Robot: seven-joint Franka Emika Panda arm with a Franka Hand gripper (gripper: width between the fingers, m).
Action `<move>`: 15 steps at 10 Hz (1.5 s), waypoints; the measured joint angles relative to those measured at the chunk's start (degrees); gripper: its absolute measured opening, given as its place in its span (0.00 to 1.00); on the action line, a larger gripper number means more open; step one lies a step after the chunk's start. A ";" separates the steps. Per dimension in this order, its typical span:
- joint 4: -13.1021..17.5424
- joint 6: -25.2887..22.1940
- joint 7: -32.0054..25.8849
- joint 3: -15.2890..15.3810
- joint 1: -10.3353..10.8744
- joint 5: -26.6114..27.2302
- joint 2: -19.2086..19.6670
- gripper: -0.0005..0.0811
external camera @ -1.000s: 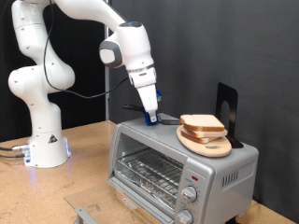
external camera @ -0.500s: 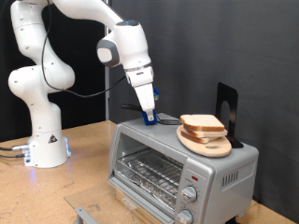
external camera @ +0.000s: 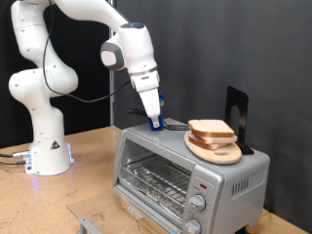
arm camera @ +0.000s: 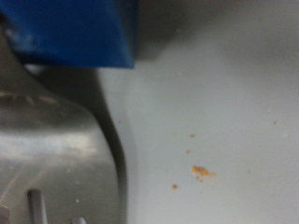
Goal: Make a piece of toast with the oven
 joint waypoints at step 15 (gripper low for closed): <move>0.39 0.27 -0.82 -0.50 -0.06 1.37 -0.22 0.56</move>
